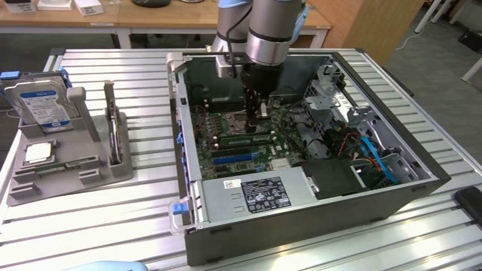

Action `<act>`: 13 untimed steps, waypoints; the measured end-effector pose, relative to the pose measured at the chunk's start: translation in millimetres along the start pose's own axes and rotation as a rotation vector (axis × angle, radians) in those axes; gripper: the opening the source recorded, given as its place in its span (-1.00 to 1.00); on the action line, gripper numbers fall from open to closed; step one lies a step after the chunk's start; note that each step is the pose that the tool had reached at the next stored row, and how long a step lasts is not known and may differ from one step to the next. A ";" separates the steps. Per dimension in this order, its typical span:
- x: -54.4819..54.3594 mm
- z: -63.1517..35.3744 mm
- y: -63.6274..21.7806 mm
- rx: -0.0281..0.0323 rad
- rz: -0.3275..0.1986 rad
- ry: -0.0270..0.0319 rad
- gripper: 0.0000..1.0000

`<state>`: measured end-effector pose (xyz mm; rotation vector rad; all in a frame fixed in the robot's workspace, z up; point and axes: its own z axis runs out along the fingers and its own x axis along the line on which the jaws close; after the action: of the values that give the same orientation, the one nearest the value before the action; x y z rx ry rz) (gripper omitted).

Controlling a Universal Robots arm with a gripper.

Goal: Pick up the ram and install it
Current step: 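Press down the ram until it locks into place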

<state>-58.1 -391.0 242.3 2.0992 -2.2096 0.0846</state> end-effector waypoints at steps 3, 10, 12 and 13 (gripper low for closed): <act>0.4 0.3 8.6 0.0000 0.001 0.0011 -0.80; 1.4 0.8 27.6 0.0004 0.002 0.0037 -0.80; 1.6 0.9 31.9 0.0005 0.002 0.0049 -0.80; 1.6 1.0 34.0 0.0007 0.002 0.0058 -0.80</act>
<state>-92.1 -391.0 242.3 2.0942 -2.2089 0.0915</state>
